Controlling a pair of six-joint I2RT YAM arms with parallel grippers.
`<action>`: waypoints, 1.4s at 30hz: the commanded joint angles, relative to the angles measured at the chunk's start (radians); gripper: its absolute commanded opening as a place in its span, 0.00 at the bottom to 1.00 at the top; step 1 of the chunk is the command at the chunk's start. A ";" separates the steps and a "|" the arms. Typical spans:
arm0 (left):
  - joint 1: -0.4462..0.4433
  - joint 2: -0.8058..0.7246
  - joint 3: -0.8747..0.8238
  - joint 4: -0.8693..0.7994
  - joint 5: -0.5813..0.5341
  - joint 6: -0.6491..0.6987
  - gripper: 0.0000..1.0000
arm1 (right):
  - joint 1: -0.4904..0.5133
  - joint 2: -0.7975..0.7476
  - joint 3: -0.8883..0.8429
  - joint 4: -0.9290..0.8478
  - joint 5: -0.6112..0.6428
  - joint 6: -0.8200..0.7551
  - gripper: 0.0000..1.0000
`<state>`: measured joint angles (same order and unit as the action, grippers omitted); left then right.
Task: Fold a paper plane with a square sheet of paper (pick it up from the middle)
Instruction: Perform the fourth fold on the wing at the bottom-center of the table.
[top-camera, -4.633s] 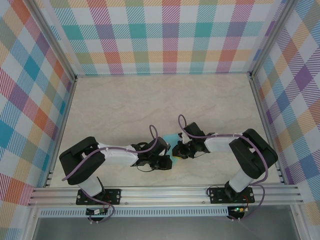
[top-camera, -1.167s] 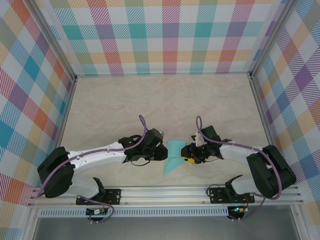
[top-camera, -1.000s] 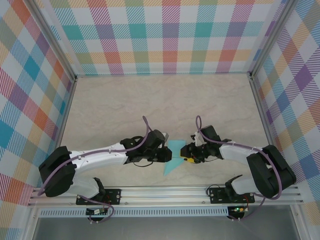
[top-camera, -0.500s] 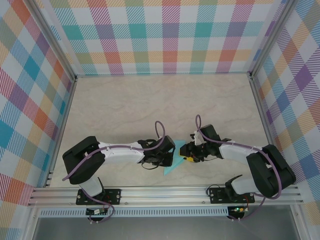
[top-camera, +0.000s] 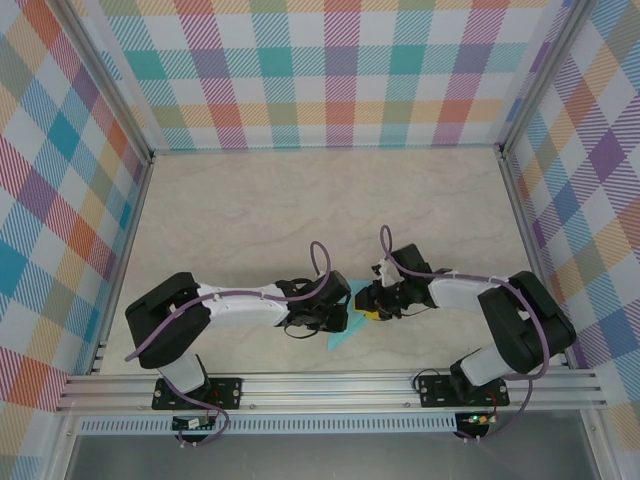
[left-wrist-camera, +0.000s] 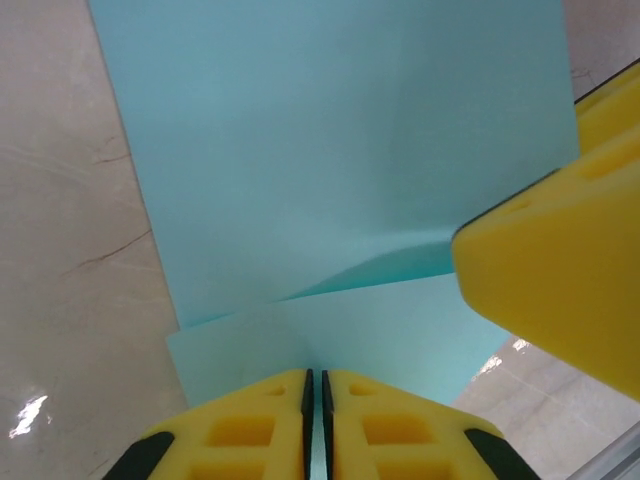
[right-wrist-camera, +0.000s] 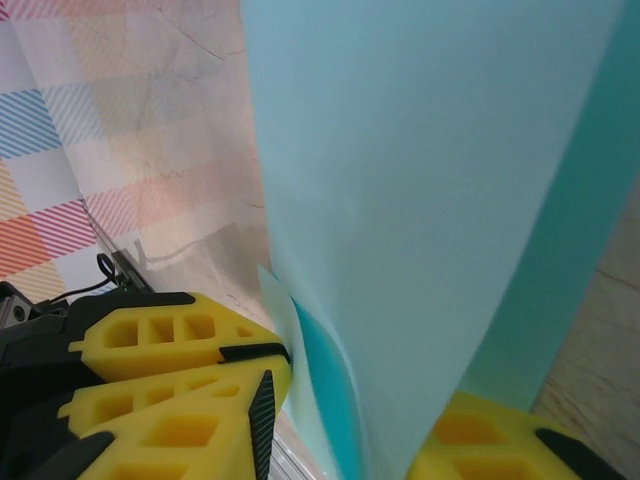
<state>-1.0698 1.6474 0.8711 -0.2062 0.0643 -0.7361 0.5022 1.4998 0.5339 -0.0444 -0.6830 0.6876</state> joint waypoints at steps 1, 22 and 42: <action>-0.034 -0.063 -0.013 -0.027 -0.067 0.012 0.20 | 0.010 0.014 0.026 0.009 -0.016 -0.021 0.28; -0.298 0.063 0.159 -0.309 -0.529 -0.045 0.44 | 0.022 0.005 0.064 -0.039 -0.013 0.000 0.24; -0.342 0.172 0.227 -0.423 -0.642 -0.123 0.40 | 0.023 0.007 0.101 -0.064 -0.006 0.006 0.24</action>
<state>-1.3937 1.8095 1.0653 -0.5793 -0.5301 -0.8383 0.5194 1.5085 0.6079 -0.0933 -0.6819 0.6952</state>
